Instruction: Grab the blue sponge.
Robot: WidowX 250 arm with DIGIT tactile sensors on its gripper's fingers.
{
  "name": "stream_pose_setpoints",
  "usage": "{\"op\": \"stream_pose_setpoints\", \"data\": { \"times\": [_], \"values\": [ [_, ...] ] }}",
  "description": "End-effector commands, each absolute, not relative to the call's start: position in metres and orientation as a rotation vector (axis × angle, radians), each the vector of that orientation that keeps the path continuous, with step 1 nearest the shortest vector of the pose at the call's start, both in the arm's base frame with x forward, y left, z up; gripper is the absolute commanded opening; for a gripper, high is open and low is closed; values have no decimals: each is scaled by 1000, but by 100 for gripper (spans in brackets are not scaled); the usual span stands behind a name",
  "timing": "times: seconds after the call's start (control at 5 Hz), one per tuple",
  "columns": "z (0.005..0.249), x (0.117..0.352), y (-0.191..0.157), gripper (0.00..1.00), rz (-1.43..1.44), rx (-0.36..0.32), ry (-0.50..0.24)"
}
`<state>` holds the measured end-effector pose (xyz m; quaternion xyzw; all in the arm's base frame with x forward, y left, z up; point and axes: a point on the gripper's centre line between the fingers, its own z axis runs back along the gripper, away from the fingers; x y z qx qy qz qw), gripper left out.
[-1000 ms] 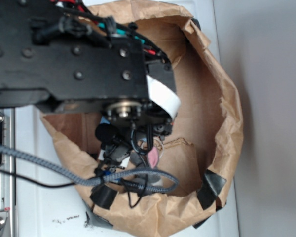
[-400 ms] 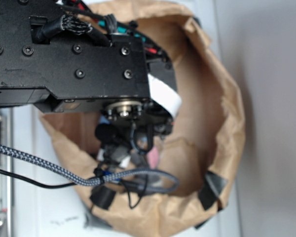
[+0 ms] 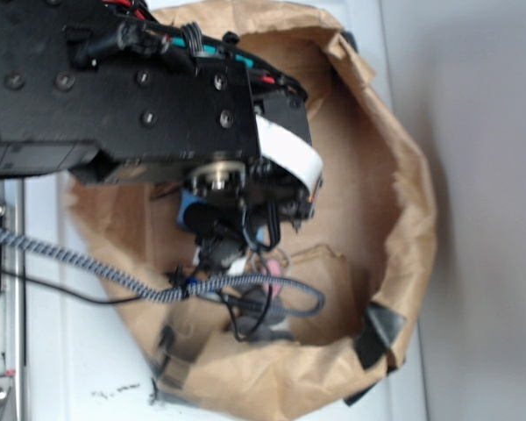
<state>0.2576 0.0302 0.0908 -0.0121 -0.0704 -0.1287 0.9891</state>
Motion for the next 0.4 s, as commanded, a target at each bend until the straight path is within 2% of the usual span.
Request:
{"op": "stream_pose_setpoints", "data": {
  "times": [0.0,0.2],
  "values": [
    [73,266,31,100,-281,48,-160],
    [61,266,28,100,-302,58,-151]
  ]
}}
